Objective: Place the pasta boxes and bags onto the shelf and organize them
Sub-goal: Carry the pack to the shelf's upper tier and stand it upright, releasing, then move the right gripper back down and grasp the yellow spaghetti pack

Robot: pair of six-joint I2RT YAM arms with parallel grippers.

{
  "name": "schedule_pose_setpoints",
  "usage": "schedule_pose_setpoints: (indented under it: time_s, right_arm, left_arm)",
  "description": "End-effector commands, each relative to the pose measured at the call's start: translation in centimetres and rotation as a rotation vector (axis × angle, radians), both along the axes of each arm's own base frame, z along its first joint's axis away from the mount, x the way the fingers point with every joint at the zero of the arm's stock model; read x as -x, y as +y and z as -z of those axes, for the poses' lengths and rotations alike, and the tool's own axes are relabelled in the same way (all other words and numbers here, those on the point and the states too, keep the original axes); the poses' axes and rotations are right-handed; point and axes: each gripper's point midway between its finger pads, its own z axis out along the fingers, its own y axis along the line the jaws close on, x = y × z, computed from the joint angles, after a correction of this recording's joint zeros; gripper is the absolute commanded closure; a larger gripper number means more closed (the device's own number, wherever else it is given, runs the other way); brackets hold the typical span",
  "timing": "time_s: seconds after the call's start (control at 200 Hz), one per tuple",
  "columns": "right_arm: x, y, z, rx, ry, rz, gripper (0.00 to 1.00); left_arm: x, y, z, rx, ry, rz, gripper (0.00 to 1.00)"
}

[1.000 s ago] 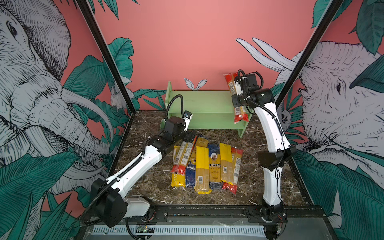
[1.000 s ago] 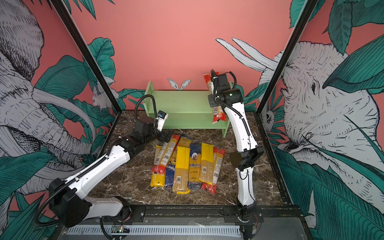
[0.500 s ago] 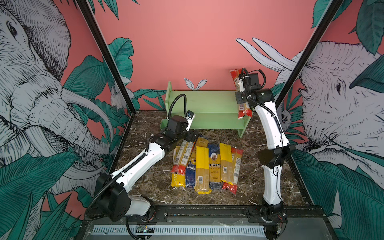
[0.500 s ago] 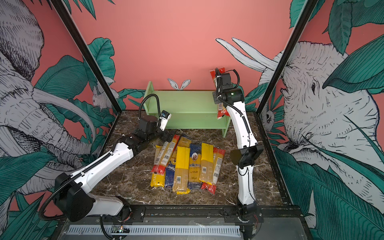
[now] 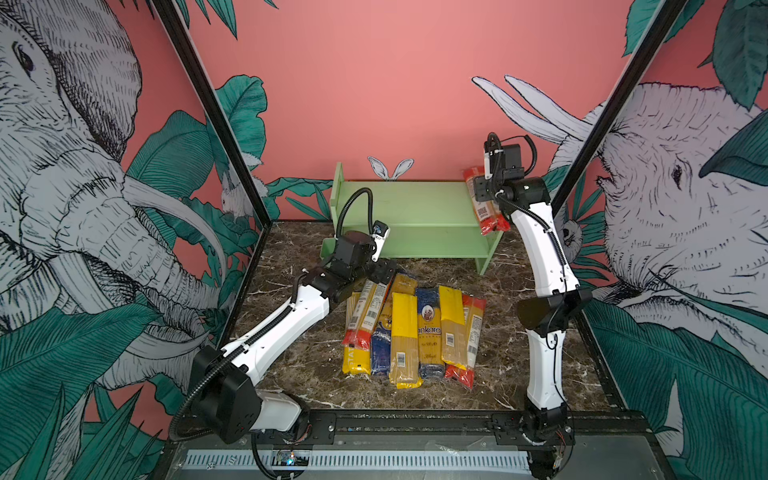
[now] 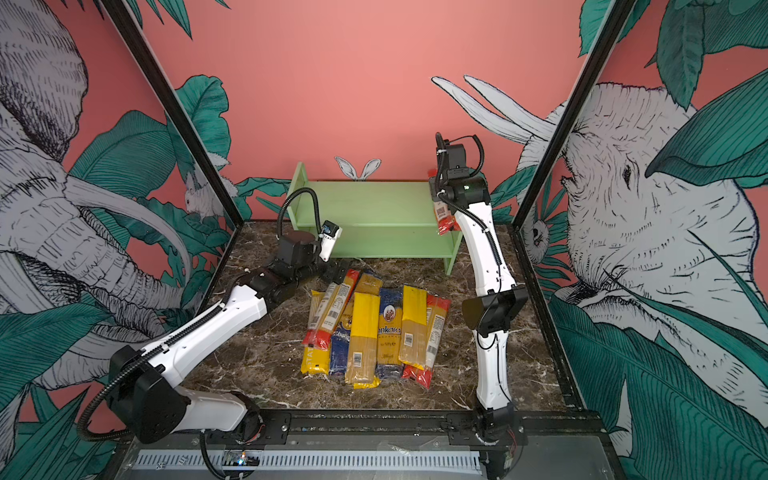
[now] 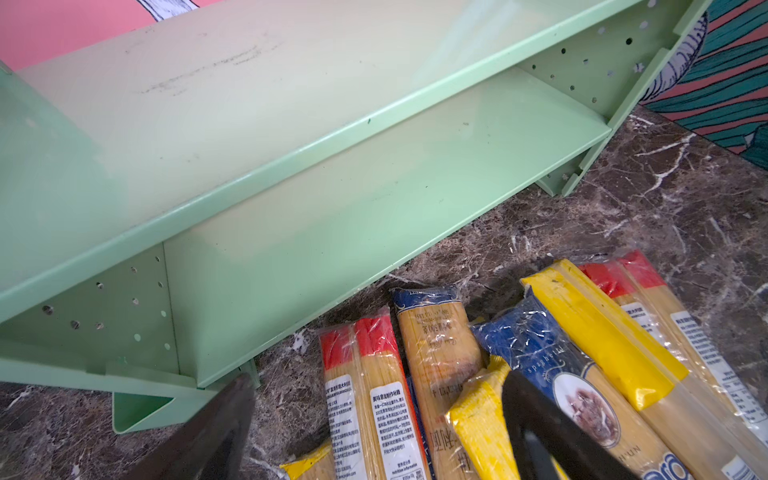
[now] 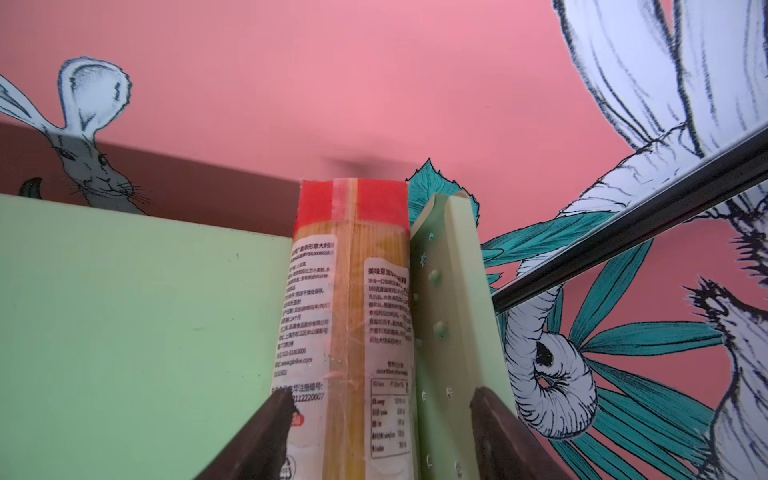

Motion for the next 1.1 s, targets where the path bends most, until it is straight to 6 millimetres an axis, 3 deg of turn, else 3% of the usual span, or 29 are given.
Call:
schedule_pose_setpoints:
  time_s: [0.0, 0.315, 0.63, 0.945, 1.05, 1.065, 1.095]
  right_arm:
    - [0.5, -0.5, -1.9, -0.028, -0.052, 0.019, 0.31]
    - [3.6, 0.7, -3.3, -0.066, -0.043, -0.019, 0.25]
    - [9.3, 4.2, -2.8, -0.047, 0.005, -0.113, 0.24]
    - [15.6, 8.0, -0.1, -0.064, 0.105, -0.226, 0.22]
    - [17.0, 9.3, 2.3, -0.105, 0.180, -0.248, 0.22]
    - [17.8, 9.1, 1.6, -0.123, 0.167, -0.255, 0.22]
    - [18.4, 9.4, 2.1, -0.141, 0.183, -0.262, 0.22]
  left_arm:
    - [0.4, 0.4, -1.9, 0.027, -0.043, -0.015, 0.06]
    - [1.1, 1.4, -2.4, 0.040, -0.053, -0.046, 0.06]
    - [3.0, 2.8, -2.2, 0.060, -0.036, -0.062, 0.05]
    - [6.0, 5.8, -1.3, 0.082, -0.014, -0.131, 0.05]
    - [7.0, 6.8, -0.8, 0.091, -0.003, -0.156, 0.05]
    - [7.1, 6.9, -0.7, 0.090, 0.001, -0.158, 0.05]
    - [7.4, 7.2, -0.5, 0.093, 0.007, -0.163, 0.05]
